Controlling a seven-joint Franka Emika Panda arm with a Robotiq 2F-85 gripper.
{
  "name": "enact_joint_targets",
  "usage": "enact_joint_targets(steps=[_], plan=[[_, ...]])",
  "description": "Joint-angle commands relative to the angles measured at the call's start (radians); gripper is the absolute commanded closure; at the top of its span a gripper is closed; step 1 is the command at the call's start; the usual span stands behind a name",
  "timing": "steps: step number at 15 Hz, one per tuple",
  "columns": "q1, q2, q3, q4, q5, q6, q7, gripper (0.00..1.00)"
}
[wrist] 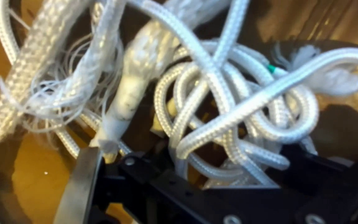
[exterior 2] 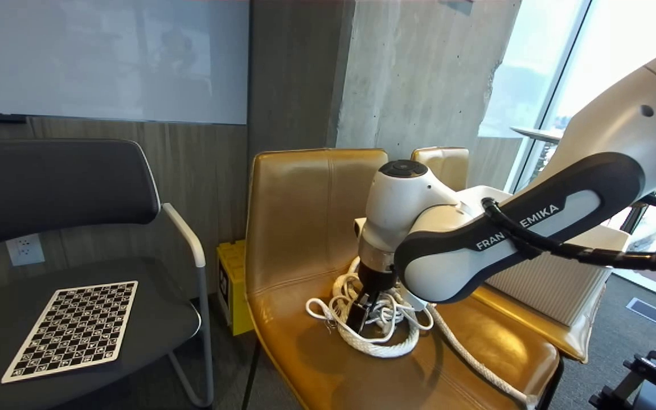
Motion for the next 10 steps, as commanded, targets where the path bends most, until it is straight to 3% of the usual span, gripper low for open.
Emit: enact_joint_targets(steps=[1,7,10], plan=[[0.011,0.063,0.009,0.092,0.029,-0.071,-0.046,0.56],[0.005,-0.016,0.008,0.038,0.021,-0.116,-0.062,0.99],[-0.008,-0.102,-0.002,-0.044,0.011,-0.110,-0.073,1.00]])
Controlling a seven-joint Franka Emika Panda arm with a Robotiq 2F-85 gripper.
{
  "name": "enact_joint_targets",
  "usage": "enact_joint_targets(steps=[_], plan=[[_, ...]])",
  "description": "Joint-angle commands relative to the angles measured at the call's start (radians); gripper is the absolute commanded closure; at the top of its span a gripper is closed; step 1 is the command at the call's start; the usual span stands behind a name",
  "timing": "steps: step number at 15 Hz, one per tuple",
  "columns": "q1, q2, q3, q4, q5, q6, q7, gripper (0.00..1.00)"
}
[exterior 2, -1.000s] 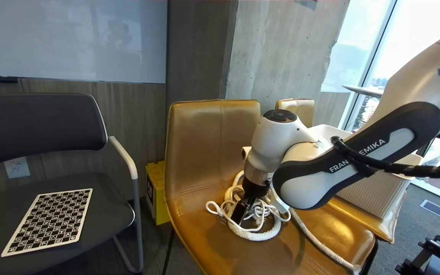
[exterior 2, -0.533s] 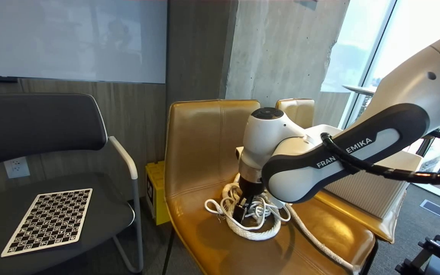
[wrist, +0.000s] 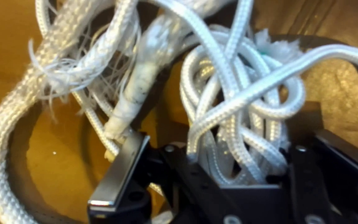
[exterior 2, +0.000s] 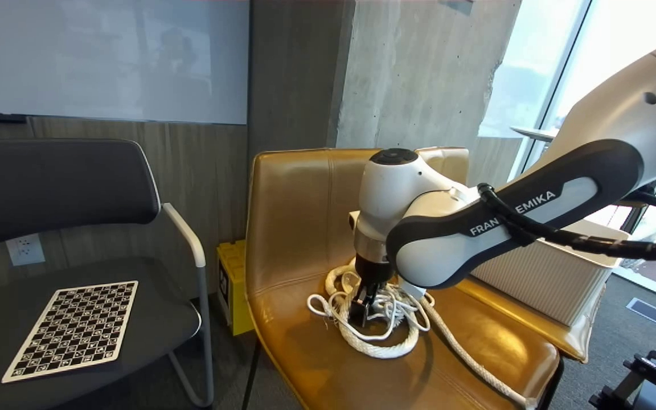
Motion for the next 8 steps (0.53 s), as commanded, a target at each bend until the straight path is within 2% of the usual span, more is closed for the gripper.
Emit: enact_joint_targets(steps=[1,4,8], plan=[[-0.020,-0.136,-0.010,-0.131,0.007,-0.014,-0.039,1.00],[-0.035,-0.268,-0.022,-0.227,-0.001,-0.028,-0.053,1.00],[-0.037,-0.429,-0.043,-0.279,-0.039,-0.057,-0.073,1.00]])
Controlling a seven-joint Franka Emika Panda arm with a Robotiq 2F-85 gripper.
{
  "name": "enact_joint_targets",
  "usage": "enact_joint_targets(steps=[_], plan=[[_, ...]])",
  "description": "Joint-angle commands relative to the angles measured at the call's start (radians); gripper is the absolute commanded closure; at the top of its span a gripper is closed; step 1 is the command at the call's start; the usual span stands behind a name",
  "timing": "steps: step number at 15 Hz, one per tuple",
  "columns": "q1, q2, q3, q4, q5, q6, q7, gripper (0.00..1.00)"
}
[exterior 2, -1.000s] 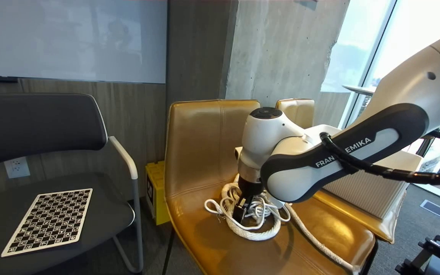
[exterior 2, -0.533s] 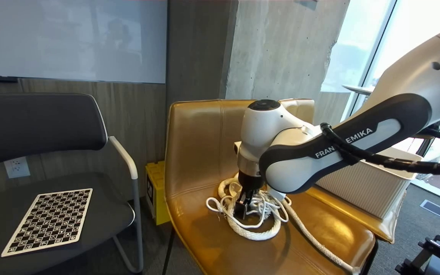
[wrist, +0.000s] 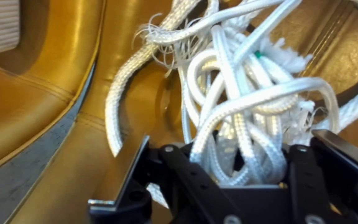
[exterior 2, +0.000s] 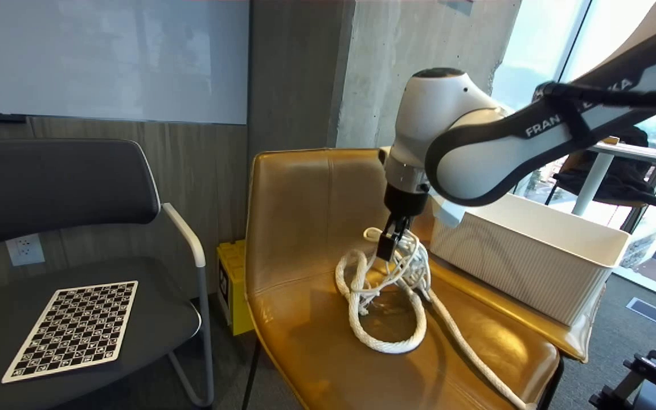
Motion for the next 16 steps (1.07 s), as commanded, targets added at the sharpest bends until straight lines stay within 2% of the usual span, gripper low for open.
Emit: enact_joint_targets(steps=[1,9,16], plan=[[0.008,-0.194,-0.022,-0.100,-0.052,-0.054,-0.025,1.00],[-0.015,-0.484,-0.045,-0.057,-0.240,-0.199,-0.041,1.00],[-0.135,-0.667,-0.041,0.066,-0.256,-0.366,-0.151,1.00]])
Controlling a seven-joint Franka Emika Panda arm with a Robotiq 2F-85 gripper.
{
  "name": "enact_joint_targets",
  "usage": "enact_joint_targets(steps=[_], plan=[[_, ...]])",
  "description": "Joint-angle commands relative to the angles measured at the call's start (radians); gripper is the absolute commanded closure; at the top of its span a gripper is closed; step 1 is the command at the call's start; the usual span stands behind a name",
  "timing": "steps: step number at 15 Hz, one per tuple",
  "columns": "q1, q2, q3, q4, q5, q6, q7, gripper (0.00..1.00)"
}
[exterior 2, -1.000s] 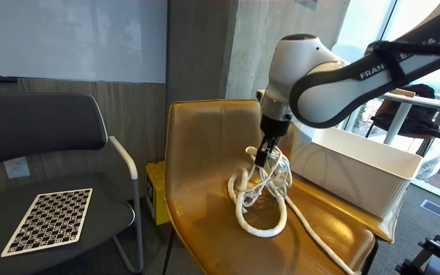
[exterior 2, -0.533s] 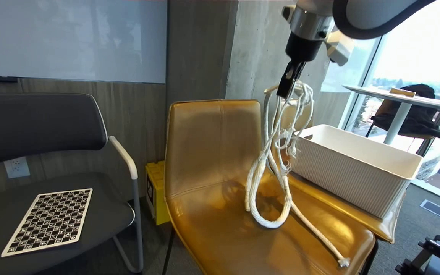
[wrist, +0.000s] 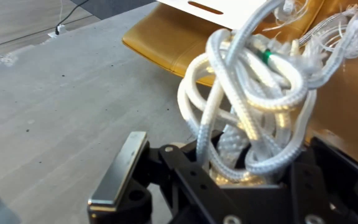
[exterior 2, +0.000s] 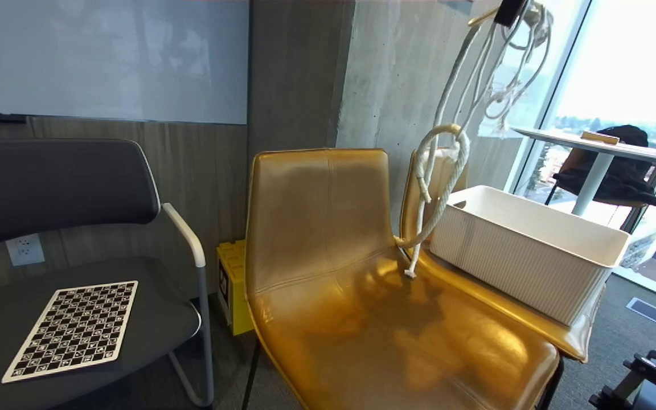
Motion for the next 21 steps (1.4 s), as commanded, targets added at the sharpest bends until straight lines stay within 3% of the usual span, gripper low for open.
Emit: enact_joint_targets(steps=[1,7,13,17,21], plan=[[-0.069,-0.066,0.001,0.093,-0.002,-0.087,-0.090,1.00],[-0.209,-0.021,-0.042,0.405,0.058,-0.242,-0.312,1.00],[-0.351,0.126,-0.097,0.688,0.201,-0.331,-0.500,1.00],[-0.400,0.214,-0.091,0.808,0.231,-0.374,-0.535,1.00],[-0.408,0.270,-0.096,0.876,0.229,-0.400,-0.548,1.00]])
